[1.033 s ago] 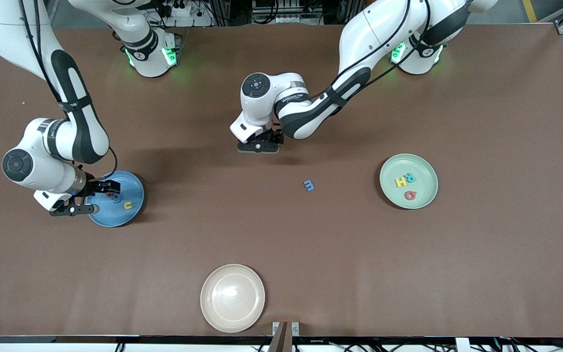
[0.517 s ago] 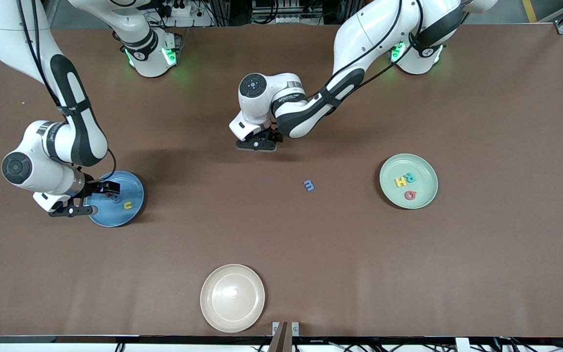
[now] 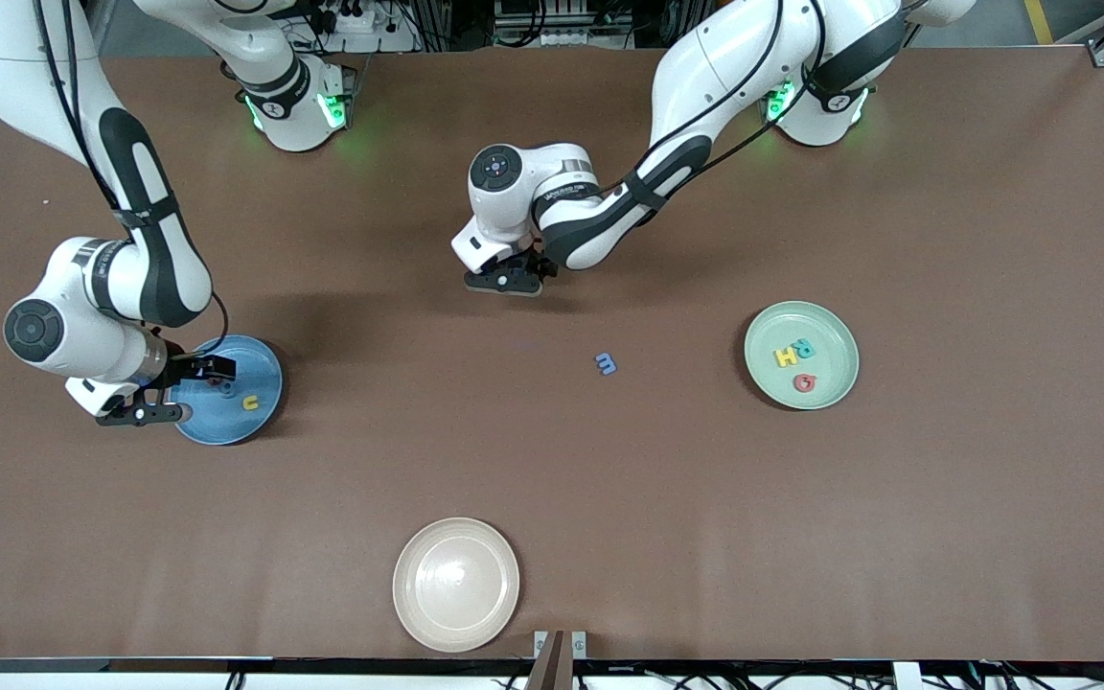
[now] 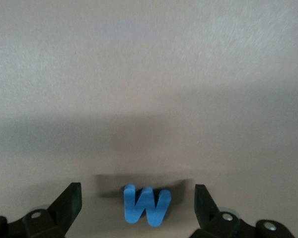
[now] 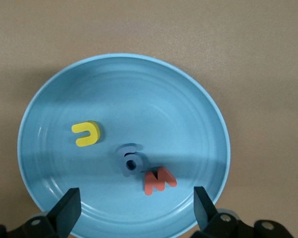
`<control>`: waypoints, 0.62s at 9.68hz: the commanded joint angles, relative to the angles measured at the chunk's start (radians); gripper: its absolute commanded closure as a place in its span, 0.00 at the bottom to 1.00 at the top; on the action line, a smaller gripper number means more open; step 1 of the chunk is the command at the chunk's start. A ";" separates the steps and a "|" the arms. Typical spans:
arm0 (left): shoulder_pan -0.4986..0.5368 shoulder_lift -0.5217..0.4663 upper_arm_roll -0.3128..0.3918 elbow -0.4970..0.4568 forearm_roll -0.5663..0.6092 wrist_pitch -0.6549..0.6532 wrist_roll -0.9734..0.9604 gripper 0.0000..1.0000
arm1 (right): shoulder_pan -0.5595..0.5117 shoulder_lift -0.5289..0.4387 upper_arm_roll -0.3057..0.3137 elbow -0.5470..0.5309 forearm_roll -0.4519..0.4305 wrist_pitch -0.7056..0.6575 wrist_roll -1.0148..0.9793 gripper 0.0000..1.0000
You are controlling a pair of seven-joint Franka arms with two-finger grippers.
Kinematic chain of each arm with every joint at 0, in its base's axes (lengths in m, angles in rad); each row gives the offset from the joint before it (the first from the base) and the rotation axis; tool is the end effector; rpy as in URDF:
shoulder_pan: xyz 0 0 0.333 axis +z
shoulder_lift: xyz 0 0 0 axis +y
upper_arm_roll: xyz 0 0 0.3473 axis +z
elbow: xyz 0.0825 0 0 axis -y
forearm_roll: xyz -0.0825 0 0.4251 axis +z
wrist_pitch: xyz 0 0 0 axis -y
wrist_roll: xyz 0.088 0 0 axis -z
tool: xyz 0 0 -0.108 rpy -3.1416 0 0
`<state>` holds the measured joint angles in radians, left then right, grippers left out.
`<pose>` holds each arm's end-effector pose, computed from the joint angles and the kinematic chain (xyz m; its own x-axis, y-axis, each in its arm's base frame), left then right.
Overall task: Sort upper and lower case letters into plates
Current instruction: 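Place the 6 on the blue plate while the left gripper grasps the W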
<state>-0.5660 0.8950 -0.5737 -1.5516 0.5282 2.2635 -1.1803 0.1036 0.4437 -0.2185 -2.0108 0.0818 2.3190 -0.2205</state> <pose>0.3828 -0.6432 0.1669 0.9898 -0.1360 -0.0435 -0.1356 -0.9907 0.0106 0.6271 -0.0681 0.2223 0.9900 0.0596 -0.1276 0.0617 -0.9980 0.0130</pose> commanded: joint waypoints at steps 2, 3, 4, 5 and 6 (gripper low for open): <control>-0.011 -0.010 0.008 -0.024 -0.008 0.001 0.030 0.00 | -0.018 0.007 0.013 0.017 0.006 -0.015 -0.003 0.00; -0.011 -0.010 0.008 -0.022 -0.008 0.002 0.028 0.05 | -0.016 0.007 0.013 0.017 0.006 -0.015 -0.003 0.00; -0.011 -0.010 0.008 -0.021 -0.008 0.005 0.028 0.20 | -0.016 0.007 0.013 0.017 0.006 -0.015 -0.003 0.00; -0.011 -0.010 0.008 -0.021 -0.008 0.010 0.028 0.34 | -0.016 0.007 0.013 0.017 0.006 -0.015 -0.003 0.00; -0.014 -0.008 0.008 -0.021 -0.008 0.013 0.027 0.36 | -0.016 0.007 0.013 0.017 0.006 -0.015 -0.003 0.00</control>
<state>-0.5708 0.8951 -0.5737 -1.5696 0.5282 2.2659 -1.1704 0.1036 0.4446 -0.2185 -2.0107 0.0818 2.3186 -0.2205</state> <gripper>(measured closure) 0.242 0.000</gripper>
